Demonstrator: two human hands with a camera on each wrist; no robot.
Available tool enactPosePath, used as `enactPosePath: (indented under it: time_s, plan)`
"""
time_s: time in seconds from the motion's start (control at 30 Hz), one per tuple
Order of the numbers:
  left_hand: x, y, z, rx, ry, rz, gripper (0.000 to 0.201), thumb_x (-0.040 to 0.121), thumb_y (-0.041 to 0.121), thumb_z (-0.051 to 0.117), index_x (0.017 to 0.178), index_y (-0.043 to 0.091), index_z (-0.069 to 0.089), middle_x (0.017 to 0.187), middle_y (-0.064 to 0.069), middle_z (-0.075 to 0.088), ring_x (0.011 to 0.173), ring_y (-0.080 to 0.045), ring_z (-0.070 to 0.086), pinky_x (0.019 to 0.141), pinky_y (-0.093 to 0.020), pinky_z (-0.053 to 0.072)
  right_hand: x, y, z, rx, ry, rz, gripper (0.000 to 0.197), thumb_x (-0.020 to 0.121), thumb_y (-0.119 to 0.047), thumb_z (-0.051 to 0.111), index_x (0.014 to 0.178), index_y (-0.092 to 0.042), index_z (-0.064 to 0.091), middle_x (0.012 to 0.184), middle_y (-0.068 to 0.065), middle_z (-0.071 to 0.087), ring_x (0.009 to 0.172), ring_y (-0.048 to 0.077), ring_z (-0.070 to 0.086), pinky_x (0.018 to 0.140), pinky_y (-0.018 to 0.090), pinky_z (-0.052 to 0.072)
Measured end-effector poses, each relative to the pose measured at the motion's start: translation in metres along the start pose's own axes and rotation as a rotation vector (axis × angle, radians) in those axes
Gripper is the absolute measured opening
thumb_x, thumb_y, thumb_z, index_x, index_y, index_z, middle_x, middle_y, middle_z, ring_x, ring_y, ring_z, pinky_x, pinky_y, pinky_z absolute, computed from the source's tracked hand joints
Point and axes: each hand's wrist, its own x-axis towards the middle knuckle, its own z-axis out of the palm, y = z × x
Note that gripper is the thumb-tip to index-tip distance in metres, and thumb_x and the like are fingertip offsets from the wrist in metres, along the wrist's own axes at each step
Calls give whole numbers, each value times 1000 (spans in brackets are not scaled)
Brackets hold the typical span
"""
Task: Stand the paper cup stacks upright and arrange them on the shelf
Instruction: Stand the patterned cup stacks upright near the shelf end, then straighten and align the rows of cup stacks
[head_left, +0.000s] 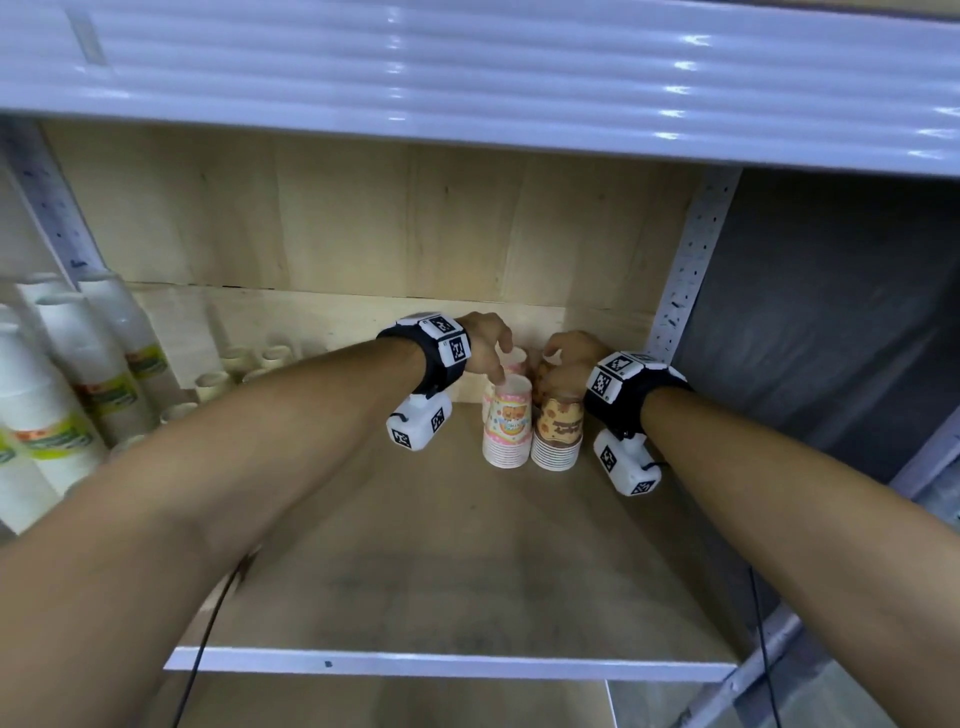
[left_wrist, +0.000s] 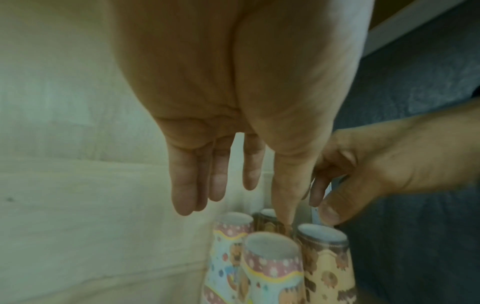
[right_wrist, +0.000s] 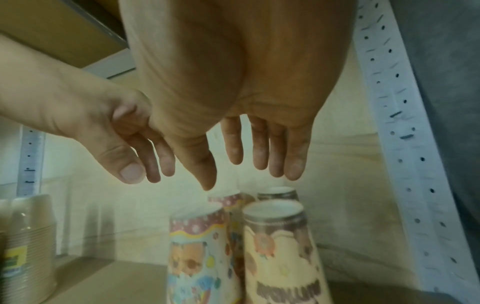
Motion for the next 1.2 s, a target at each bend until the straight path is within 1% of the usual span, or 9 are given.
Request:
enactPosePath:
  time_s: [0.1,0.27,0.37,0.6,0.77,0.9,1.0,1.07,1.2]
  plan:
    - [-20,-13,-21,1,11,-31,55,80,31,77,130,22,57,131,-1,50,116,-23,52,83,-27,42,1,-23,-4,-40,-10,-24,46,80,-28,70,122,-14,59,125,6,56,114,25,55,95,33,48]
    - [-69,-44,-53,4,51,-133,52,80,31,77,129,22,59,113,4,48,116,-23,52,85,-28,42,0,-77,-2,-16,-53,-86,58,79,-26,71,133,-19,52,134,5,52,119,23,53,92,27,44]
    - [-103,-73,-70,19,67,-206,49,79,31,78,124,23,62,119,3,51,111,-21,53,86,-28,43,-2,-120,7,-26,-53,-157,55,78,-27,73,130,-22,55,132,3,55,116,22,55,93,28,47]
    - [-186,-139,-92,-14,-2,-381,44,77,23,81,118,17,66,102,-10,65,76,-20,58,66,-28,52,-19,-219,37,57,-119,-335,37,76,-28,74,112,-26,64,110,1,64,92,20,60,74,25,47]
    - [-244,-178,-91,-21,-11,-494,37,76,21,81,111,17,69,83,-1,65,67,-16,60,56,-24,50,-46,-275,57,81,-204,-488,30,78,-22,75,107,-21,67,80,-3,59,81,20,58,53,21,40]
    - [-277,-196,-83,-43,-40,-549,34,77,17,79,109,18,69,93,-3,69,81,-21,66,73,-33,59,-68,-305,74,99,-242,-581,26,80,-19,73,105,-19,69,77,-5,59,79,18,59,53,20,41]
    - [-293,-204,-74,-74,-41,-570,27,79,13,76,105,18,68,83,-3,65,74,-21,63,64,-28,56,-82,-317,84,83,-283,-621,21,79,-19,72,100,-16,69,74,-2,63,70,19,60,55,22,45]
    - [-298,-207,-66,-94,-69,-568,28,79,12,75,105,19,67,87,-6,65,78,-22,64,63,-27,55,-89,-323,88,79,-299,-631,16,80,-20,71,95,-21,67,71,-4,62,71,19,60,61,24,47]
    - [-303,-212,-51,-140,-80,-571,35,76,15,77,107,23,63,98,-12,68,89,-27,68,68,-31,60,-100,-331,92,17,-311,-652,32,77,-22,72,108,-14,69,87,3,66,76,20,61,70,31,53]
